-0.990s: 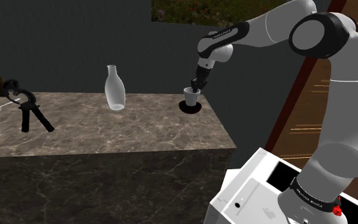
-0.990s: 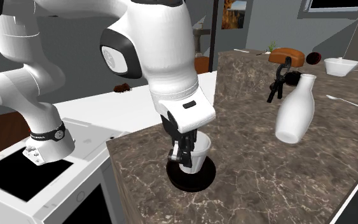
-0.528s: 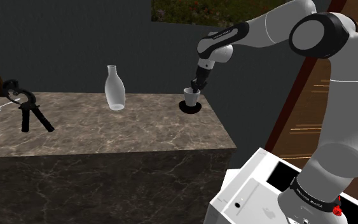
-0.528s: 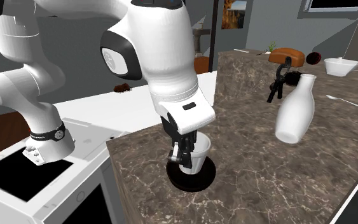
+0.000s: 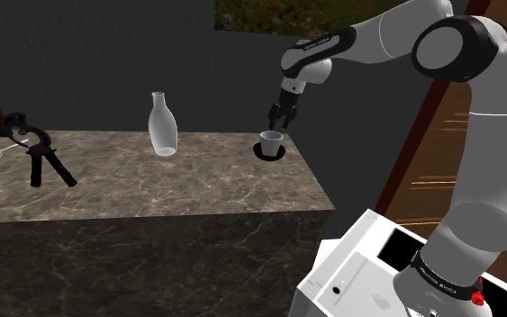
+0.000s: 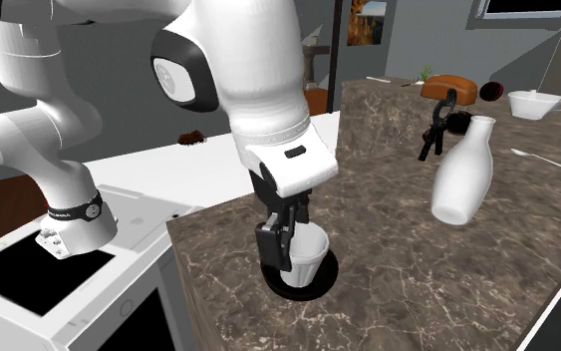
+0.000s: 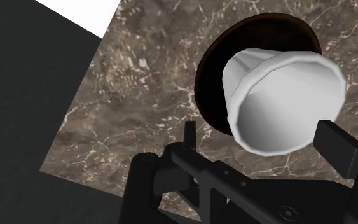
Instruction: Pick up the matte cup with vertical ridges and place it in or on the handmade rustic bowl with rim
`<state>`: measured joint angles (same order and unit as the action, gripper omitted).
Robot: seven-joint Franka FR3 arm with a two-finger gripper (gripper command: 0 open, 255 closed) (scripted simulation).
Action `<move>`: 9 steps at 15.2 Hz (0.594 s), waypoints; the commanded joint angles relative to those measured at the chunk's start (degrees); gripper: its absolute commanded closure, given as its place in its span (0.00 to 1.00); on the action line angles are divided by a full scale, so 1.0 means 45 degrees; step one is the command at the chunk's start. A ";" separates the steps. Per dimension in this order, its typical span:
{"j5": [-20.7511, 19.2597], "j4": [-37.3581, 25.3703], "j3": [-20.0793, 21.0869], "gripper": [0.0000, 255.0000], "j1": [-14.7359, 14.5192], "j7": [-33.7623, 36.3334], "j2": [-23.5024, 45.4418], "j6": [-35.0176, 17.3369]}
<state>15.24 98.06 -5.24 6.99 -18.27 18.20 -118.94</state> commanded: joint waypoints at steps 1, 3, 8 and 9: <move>-0.0083 -0.0299 -0.0059 0.00 0.0061 0.0054 -0.0289 0.0603; -0.0118 -0.0482 -0.0085 0.00 0.0091 0.0079 -0.0394 0.0894; -0.0118 -0.0482 -0.0085 0.00 0.0091 0.0079 -0.0394 0.0894; -0.0118 -0.0482 -0.0085 0.00 0.0091 0.0079 -0.0394 0.0894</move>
<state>14.71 95.89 -5.62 7.40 -17.91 16.43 -114.93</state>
